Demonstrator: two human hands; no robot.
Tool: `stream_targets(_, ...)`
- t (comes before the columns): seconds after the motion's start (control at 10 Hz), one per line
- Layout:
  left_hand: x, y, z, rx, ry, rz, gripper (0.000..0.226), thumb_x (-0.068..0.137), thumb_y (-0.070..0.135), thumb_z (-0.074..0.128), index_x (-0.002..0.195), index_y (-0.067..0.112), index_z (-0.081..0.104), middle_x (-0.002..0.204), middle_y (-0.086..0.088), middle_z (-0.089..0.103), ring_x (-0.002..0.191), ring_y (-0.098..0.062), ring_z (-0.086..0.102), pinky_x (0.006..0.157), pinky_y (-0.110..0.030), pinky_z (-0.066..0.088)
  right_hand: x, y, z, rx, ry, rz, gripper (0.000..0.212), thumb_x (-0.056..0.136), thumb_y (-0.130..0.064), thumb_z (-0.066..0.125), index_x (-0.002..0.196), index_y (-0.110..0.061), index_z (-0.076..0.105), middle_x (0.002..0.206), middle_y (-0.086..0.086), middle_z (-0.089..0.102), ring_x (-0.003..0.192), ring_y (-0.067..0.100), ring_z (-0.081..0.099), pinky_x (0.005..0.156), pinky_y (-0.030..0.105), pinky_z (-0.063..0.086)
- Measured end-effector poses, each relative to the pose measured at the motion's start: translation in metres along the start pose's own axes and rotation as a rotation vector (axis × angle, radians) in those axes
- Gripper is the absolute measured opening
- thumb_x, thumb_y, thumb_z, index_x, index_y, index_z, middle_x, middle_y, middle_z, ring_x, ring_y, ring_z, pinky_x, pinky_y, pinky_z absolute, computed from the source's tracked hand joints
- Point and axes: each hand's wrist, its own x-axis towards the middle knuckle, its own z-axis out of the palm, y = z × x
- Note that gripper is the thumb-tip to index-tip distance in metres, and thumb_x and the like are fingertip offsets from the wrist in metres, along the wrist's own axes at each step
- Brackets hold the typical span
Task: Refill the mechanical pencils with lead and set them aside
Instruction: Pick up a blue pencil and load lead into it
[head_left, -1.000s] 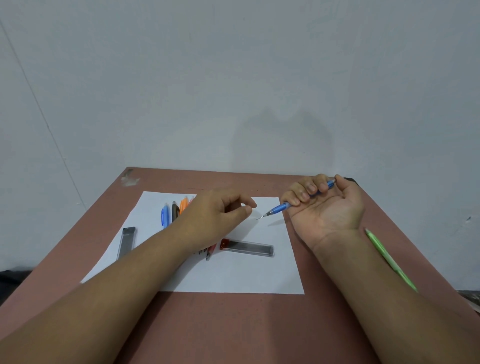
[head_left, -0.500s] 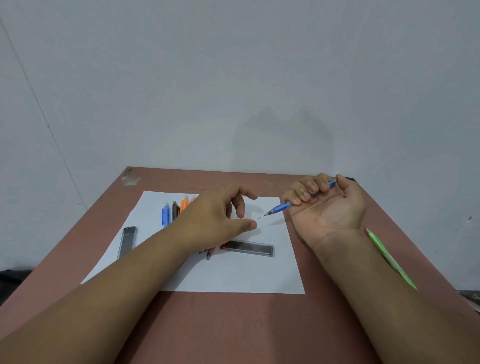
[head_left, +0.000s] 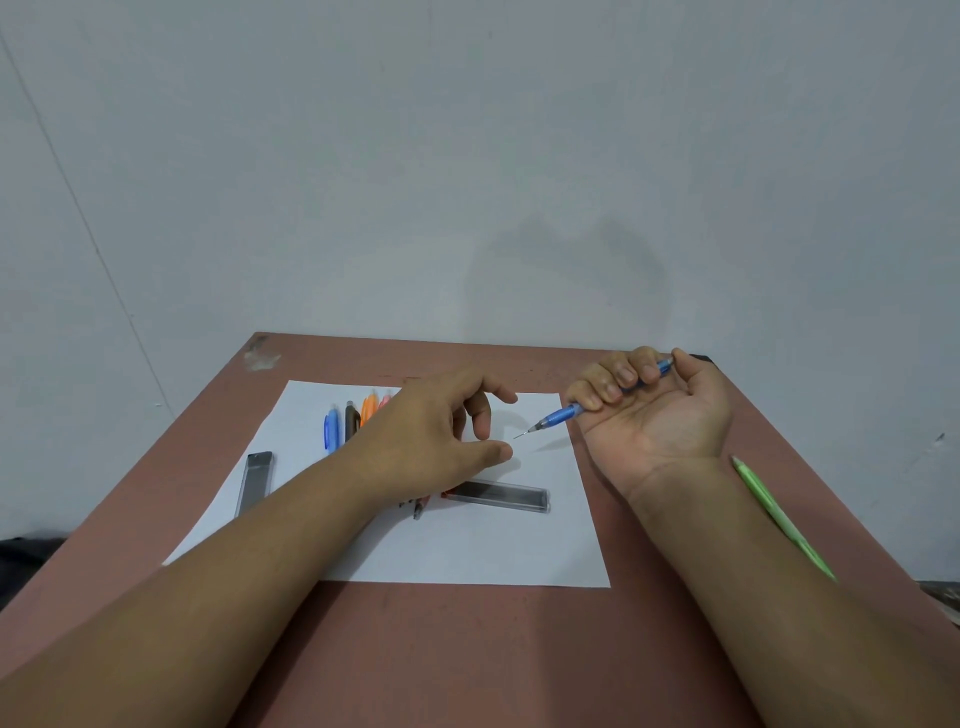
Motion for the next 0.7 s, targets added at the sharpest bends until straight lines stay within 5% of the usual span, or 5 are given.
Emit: stream_targets(0.7,0.0018,-0.0048,0.0016,-0.009,0.027,0.051,0.030,0.083,0.038,0.079,0.103,0.046,0.059,0.082,0.016,0.061,0.072,-0.007,0.054,0.067,-0.018,0.042,-0.0017,0.0010,0.0014,-0.005,-0.001,0.010,0.024,0.077,-0.031,0.045,0.062,-0.016,0.034,0.065,0.000,0.031,0.054,0.017,0.027,0.054,0.028,0.026)
